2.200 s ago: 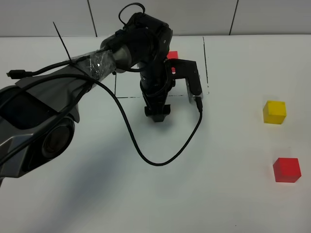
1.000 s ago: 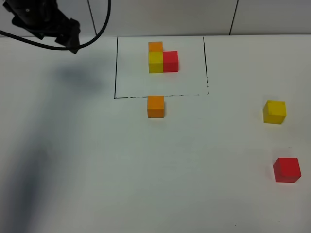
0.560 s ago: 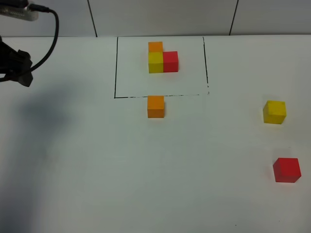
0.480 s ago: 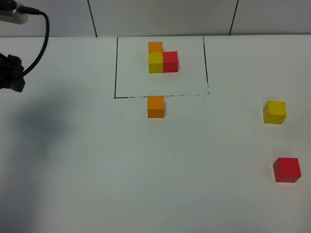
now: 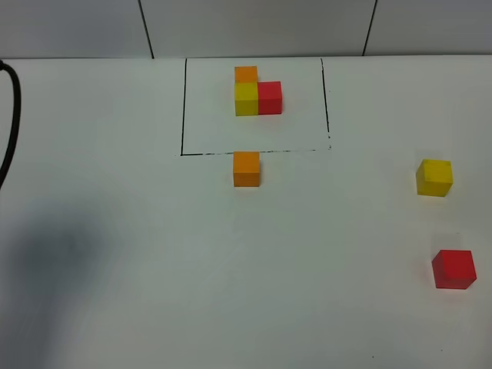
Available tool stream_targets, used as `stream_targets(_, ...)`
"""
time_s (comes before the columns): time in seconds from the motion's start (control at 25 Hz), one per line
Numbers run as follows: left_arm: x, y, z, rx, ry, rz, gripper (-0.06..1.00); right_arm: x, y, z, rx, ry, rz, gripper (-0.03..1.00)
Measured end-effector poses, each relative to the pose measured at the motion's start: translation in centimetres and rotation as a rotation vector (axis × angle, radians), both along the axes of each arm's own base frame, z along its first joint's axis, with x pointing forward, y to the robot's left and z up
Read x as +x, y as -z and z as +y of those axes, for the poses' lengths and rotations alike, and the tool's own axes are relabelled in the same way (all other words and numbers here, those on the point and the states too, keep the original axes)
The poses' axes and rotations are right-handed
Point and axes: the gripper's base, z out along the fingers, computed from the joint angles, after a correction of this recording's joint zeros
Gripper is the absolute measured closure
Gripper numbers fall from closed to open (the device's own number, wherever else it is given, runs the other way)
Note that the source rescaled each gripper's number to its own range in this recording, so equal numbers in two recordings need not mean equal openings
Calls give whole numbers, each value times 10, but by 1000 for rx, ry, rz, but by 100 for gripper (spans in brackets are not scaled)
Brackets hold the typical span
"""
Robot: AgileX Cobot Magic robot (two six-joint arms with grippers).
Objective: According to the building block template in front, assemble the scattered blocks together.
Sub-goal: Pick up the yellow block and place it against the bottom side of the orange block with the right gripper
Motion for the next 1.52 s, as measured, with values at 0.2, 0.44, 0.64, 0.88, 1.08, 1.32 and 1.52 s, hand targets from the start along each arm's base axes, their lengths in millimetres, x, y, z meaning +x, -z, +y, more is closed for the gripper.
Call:
stream_targets(0.2,-41,-1,5,-4,-34,-63,4,0,0,0,0,0,0,24)
stream_targets(0.44,-93,6,9,-19,-40,-166,5,0,0,0,0,0,0,24)
stream_targets(0.64,-132,16,12,-26,-40,-238,5,0,0,0,0,0,0,24)
stream_targets(0.88,-156,40,13,-42,-36,-249,5,0,0,0,0,0,0,24)
stream_targets(1.08,-168,58,11,-80,-15,-291,5,0,0,0,2,1,0,24)
stream_targets(1.32,-182,69,10,-96,14,-395,6,0,0,0,3,1,0,24)
stream_targets(1.52,-193,69,10,-101,22,-471,7,0,0,0,3,1,0,24)
